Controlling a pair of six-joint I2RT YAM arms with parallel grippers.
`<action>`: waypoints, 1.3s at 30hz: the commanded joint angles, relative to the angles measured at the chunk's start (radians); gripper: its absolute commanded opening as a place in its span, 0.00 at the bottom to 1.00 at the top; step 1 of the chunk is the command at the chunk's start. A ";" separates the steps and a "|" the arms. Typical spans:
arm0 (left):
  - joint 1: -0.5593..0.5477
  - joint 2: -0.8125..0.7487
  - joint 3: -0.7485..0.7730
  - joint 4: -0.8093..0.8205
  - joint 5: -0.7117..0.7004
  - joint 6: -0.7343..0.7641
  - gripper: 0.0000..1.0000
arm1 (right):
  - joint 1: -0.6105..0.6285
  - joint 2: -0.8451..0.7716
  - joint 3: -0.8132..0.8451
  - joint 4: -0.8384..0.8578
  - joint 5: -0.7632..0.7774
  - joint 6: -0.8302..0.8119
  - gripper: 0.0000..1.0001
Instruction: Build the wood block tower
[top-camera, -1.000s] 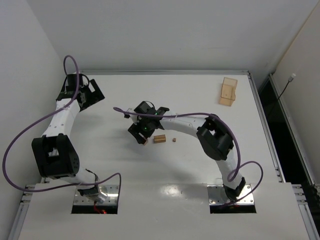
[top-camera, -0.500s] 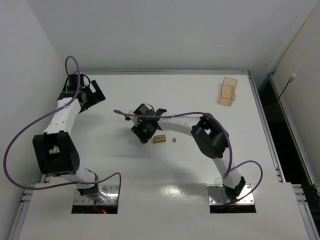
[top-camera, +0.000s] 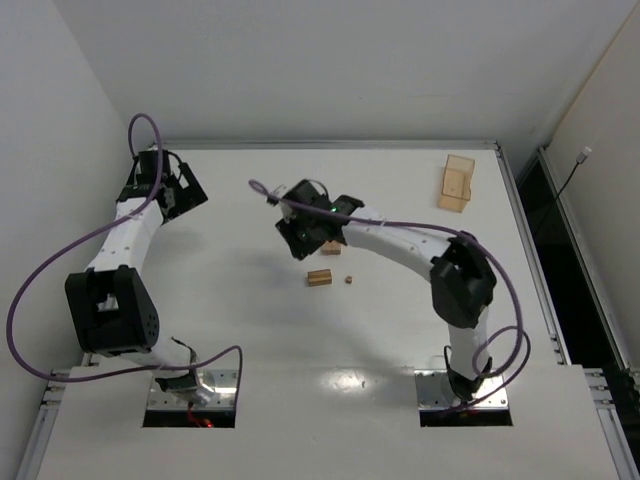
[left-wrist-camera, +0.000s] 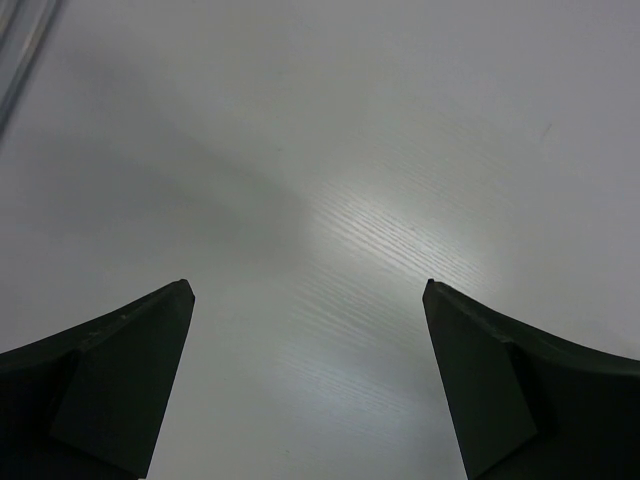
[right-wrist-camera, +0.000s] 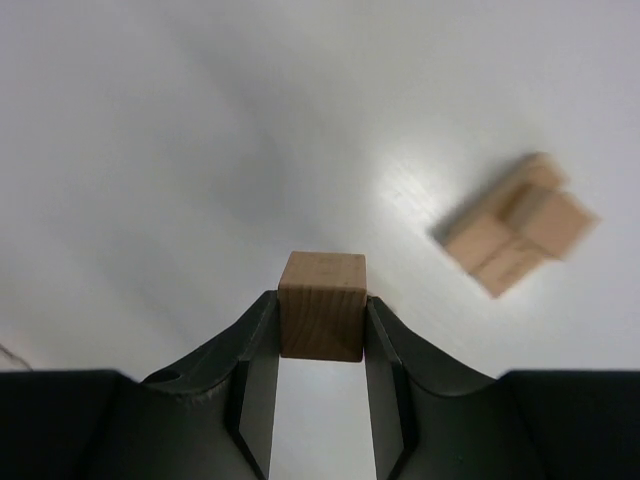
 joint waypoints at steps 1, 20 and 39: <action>-0.035 -0.050 -0.009 -0.006 -0.172 -0.043 0.99 | -0.070 -0.100 0.193 -0.099 0.157 0.165 0.00; -0.046 -0.032 -0.032 0.003 -0.285 -0.108 0.99 | -0.203 0.003 0.243 -0.383 0.144 0.553 0.00; -0.046 -0.022 -0.032 0.012 -0.226 -0.099 0.99 | -0.191 0.132 0.265 -0.313 0.111 0.526 0.00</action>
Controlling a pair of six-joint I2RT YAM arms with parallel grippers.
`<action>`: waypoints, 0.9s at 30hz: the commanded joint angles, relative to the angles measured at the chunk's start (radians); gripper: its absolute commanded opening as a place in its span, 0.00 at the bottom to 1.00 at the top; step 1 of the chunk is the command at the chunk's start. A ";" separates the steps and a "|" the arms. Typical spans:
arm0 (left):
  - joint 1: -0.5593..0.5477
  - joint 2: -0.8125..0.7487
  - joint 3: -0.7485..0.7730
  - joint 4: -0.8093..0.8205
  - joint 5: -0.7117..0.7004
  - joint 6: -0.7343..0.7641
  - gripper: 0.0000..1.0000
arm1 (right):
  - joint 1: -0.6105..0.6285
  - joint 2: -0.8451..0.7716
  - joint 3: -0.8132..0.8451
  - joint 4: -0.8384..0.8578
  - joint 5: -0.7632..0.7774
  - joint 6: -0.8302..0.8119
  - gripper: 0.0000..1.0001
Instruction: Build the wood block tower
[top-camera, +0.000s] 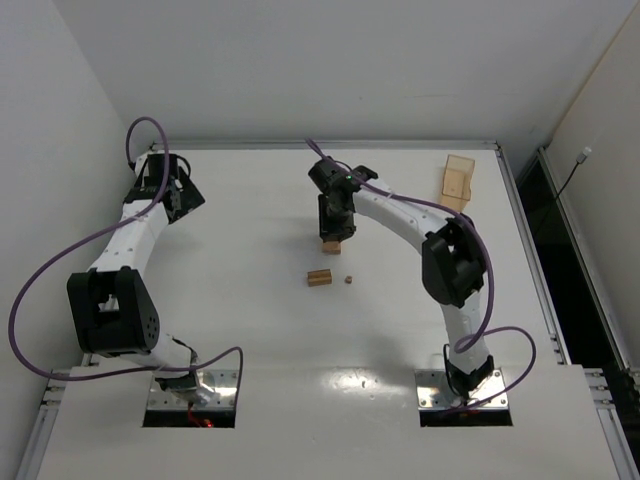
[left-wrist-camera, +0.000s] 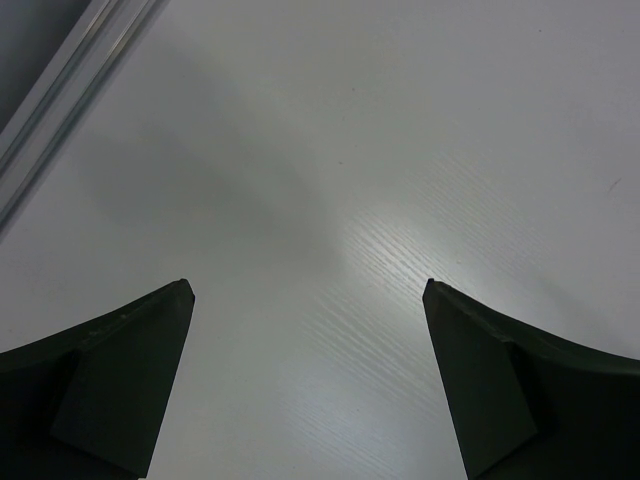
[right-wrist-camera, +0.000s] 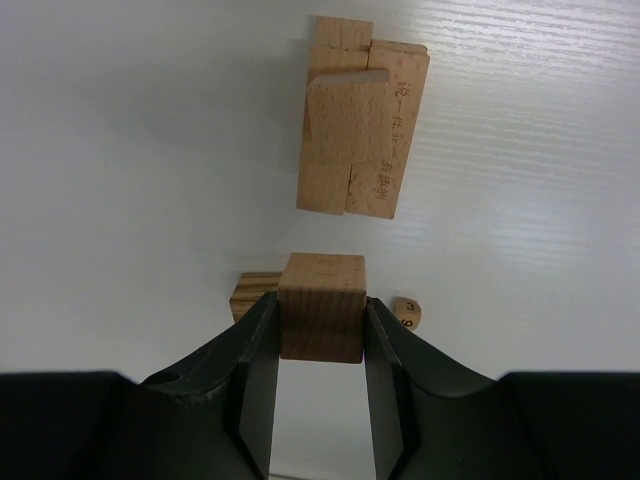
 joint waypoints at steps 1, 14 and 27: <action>-0.005 -0.012 -0.002 0.034 0.019 -0.003 0.99 | 0.006 0.009 0.061 0.026 -0.002 -0.003 0.00; -0.005 0.028 0.007 0.034 0.039 -0.003 0.99 | 0.006 0.048 0.079 0.037 0.007 -0.014 0.00; -0.005 0.037 0.017 0.034 0.049 -0.003 0.99 | -0.003 0.076 0.070 0.037 -0.002 -0.014 0.00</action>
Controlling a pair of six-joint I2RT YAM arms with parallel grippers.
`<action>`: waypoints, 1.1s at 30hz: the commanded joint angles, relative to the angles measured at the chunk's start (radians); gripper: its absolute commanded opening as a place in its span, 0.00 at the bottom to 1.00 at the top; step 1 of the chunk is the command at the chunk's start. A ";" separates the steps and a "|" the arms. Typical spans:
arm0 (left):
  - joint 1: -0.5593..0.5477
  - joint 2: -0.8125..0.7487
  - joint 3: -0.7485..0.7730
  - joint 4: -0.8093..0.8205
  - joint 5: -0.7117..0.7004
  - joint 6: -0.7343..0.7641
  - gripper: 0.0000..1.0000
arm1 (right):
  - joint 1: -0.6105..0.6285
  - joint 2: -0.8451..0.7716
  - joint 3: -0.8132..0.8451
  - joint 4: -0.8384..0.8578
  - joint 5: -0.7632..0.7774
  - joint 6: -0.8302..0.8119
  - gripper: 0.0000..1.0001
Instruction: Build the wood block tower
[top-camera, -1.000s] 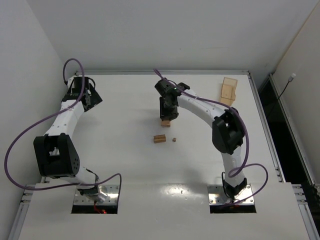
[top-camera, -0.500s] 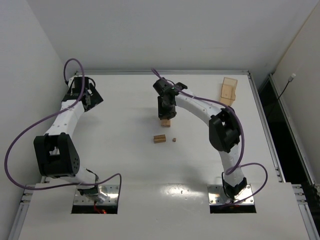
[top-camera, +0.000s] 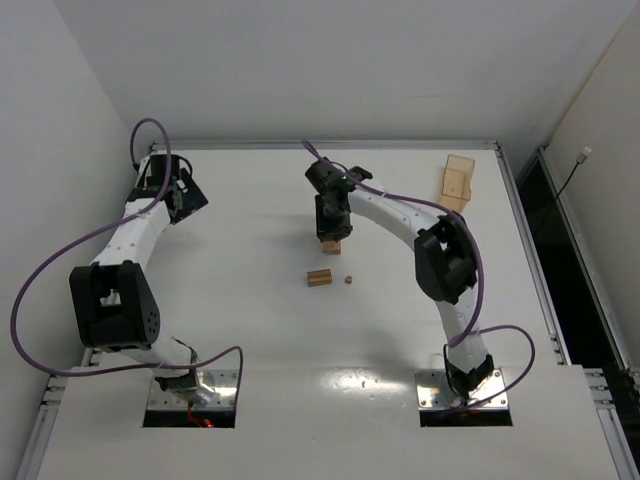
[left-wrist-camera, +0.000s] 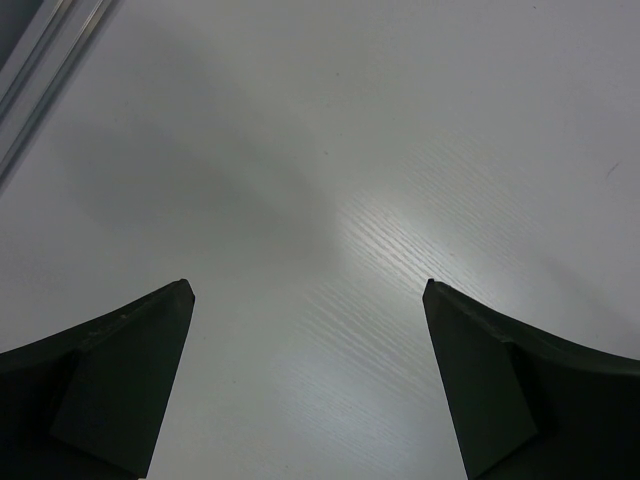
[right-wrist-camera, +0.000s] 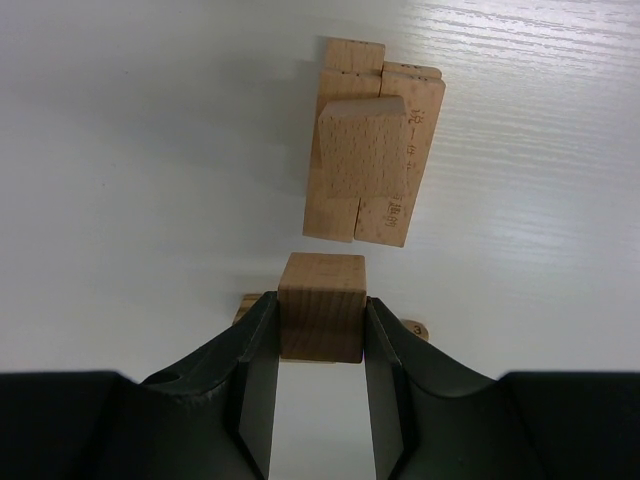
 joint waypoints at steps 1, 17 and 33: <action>-0.005 0.005 0.017 0.023 0.007 -0.003 0.99 | -0.003 0.016 0.031 0.021 -0.001 -0.002 0.00; -0.005 0.014 0.017 0.023 0.016 0.006 0.99 | -0.030 0.053 0.049 0.041 0.010 -0.013 0.00; -0.005 0.014 0.007 0.032 0.034 0.006 0.99 | -0.058 0.082 0.067 0.050 0.010 -0.022 0.05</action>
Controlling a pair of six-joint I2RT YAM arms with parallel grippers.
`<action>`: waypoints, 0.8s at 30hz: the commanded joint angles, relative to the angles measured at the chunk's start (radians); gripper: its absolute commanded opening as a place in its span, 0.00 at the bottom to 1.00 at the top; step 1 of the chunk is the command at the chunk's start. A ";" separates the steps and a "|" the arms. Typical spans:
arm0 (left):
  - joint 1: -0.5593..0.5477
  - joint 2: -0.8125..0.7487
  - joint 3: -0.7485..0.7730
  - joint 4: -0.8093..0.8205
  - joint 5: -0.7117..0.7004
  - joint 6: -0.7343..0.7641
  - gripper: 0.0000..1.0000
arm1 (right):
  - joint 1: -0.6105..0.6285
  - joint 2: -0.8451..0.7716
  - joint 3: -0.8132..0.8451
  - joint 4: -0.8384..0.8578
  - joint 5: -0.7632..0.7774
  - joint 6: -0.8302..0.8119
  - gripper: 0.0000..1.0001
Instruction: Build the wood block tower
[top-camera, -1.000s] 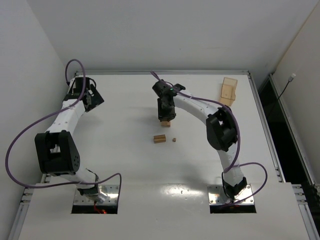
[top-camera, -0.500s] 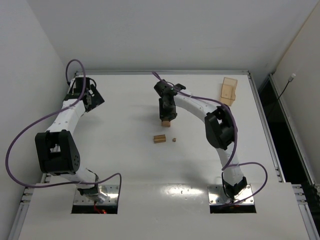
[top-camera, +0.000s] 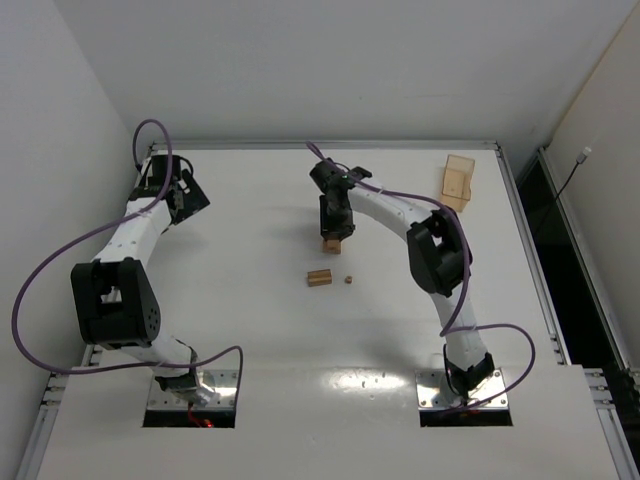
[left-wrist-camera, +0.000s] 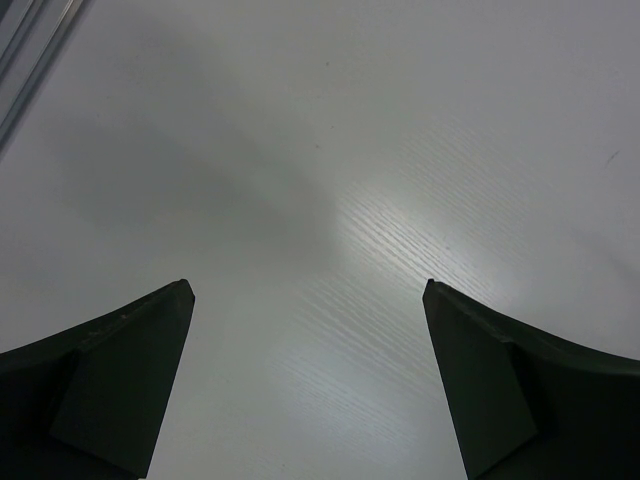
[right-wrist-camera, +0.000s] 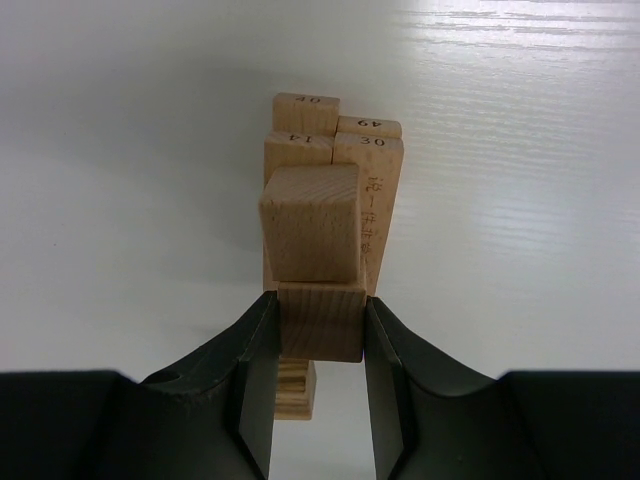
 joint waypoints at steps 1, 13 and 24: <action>-0.005 -0.003 0.007 0.028 0.011 0.003 0.99 | -0.011 0.000 0.045 0.022 0.009 -0.004 0.07; -0.005 0.007 0.007 0.028 0.011 0.003 0.99 | -0.020 0.009 0.036 0.051 -0.040 -0.014 0.24; -0.005 0.007 0.007 0.028 0.011 0.003 0.99 | -0.020 0.009 0.025 0.051 -0.040 -0.024 0.44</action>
